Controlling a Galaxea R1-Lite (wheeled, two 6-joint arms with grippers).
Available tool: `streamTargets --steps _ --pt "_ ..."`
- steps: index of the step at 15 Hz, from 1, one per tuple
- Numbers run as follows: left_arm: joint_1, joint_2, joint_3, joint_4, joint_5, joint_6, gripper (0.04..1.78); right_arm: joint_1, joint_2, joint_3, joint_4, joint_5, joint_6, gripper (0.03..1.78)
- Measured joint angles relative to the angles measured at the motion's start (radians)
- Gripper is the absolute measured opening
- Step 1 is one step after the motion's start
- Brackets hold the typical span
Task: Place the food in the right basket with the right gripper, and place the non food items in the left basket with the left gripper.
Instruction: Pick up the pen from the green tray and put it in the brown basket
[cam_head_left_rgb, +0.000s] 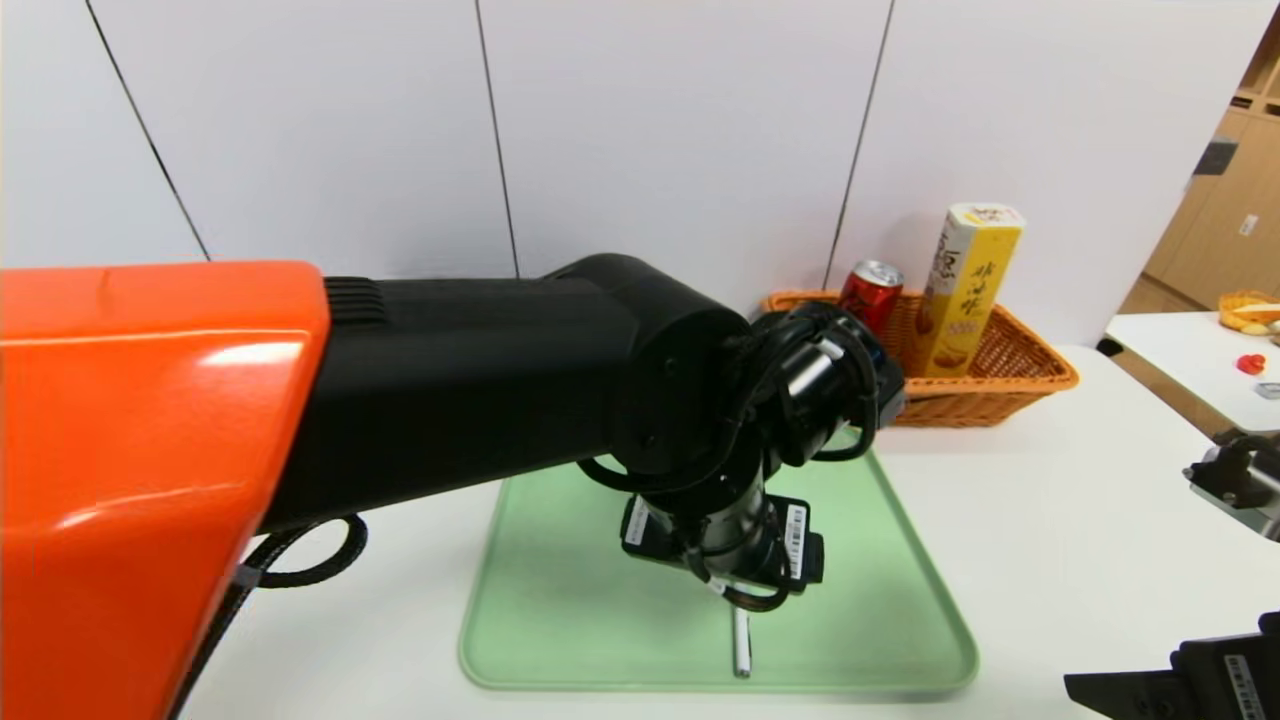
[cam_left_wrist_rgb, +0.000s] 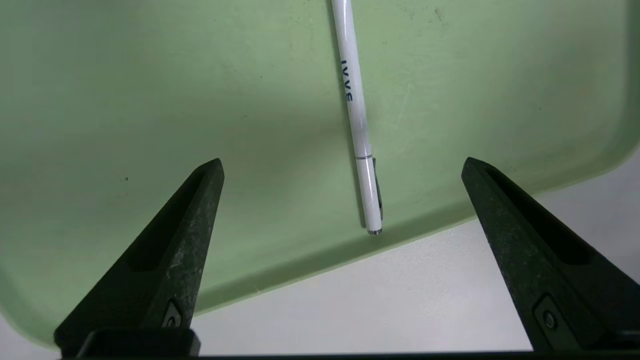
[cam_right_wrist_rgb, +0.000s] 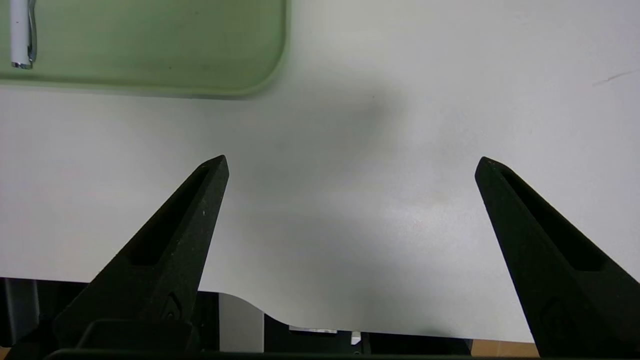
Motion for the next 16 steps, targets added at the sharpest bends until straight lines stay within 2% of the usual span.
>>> streamTargets --steps 13,16 --pt "0.002 0.118 -0.001 -0.065 0.010 -0.001 1.69 0.003 -0.043 0.060 -0.019 0.001 -0.006 1.71" --pt "0.001 0.130 -0.001 -0.065 0.053 0.007 1.69 0.003 -0.056 0.074 -0.018 0.002 -0.008 1.71"
